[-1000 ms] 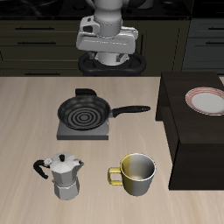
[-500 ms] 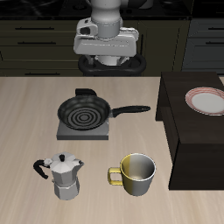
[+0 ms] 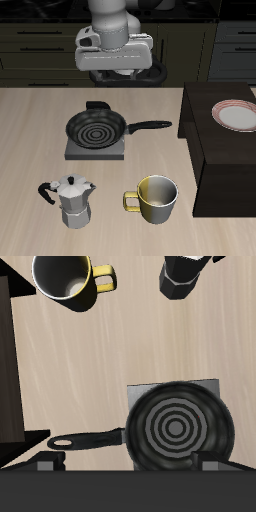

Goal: Place the mug on the plate

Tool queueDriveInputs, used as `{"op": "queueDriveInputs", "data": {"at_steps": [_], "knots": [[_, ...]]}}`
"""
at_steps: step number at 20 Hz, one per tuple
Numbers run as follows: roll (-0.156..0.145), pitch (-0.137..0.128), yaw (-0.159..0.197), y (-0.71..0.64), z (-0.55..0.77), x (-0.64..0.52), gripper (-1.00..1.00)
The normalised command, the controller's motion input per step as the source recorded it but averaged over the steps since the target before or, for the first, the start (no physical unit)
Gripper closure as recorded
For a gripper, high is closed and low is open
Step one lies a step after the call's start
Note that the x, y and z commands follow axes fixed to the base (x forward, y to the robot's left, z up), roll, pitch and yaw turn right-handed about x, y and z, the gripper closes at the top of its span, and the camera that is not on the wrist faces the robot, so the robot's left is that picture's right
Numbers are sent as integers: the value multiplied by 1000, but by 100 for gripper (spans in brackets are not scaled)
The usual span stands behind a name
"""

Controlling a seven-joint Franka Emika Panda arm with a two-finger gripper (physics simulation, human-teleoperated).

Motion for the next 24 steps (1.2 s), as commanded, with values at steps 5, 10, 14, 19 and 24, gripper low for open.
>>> {"op": "queueDriveInputs", "data": {"at_steps": [5, 10, 14, 19, 24], "knots": [[-13, -44, 11, -22, 71, 467, -100], [-18, 12, -12, 48, 8, 404, -100], [-80, -17, 4, 55, 77, 487, -100], [-24, 2, 1, 168, 1, 457, -100], [-10, 10, -28, 171, -66, 444, -100]]}}
